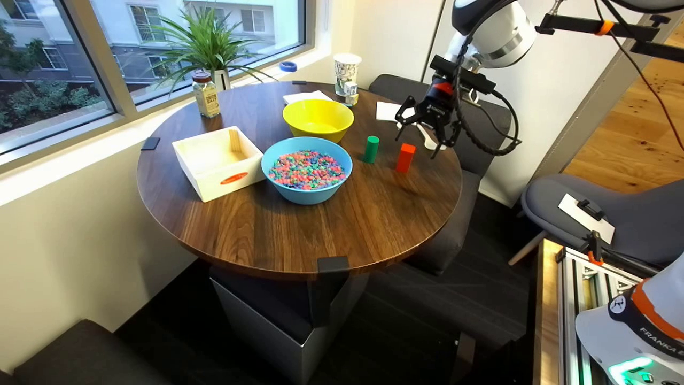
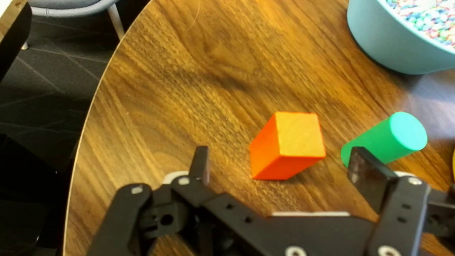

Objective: Place the orange block horizontally on the green block

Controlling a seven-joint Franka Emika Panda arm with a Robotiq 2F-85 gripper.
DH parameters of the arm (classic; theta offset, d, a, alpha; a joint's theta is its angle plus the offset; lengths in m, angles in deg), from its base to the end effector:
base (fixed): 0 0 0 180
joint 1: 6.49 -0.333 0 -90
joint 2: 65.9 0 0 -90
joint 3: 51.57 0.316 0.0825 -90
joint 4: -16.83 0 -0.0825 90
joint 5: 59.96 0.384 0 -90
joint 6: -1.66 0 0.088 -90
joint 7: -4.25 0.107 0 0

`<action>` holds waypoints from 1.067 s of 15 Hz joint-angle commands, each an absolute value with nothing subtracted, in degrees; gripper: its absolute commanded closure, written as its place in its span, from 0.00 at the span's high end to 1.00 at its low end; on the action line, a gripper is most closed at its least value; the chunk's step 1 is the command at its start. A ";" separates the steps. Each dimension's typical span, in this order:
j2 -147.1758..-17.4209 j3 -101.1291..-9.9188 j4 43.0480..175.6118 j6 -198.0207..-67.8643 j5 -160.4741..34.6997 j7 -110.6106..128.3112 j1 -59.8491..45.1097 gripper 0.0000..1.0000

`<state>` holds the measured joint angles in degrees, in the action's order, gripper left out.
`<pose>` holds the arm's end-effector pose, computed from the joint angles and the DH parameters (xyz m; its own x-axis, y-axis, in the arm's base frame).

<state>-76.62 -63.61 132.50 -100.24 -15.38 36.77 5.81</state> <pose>0.5256 -0.1680 0.3528 0.2541 -0.6962 -0.6714 -0.9661 -0.1494 -0.2108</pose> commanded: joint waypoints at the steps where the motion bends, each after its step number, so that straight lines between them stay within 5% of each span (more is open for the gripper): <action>1: -79.38 -63.85 130.28 -96.97 -12.47 37.40 6.31 0.95; 4: -80.48 -63.87 129.79 -96.31 -11.82 37.55 6.29 0.84; 5: -80.86 -63.87 129.62 -96.05 -11.67 37.59 6.29 0.65; 7: -81.46 -63.88 129.32 -95.77 -11.36 37.62 6.30 0.57; 13: -82.36 -63.93 129.18 -95.58 -10.41 37.84 6.34 0.11; 16: -82.40 -63.96 129.17 -95.11 -10.02 37.96 6.39 0.08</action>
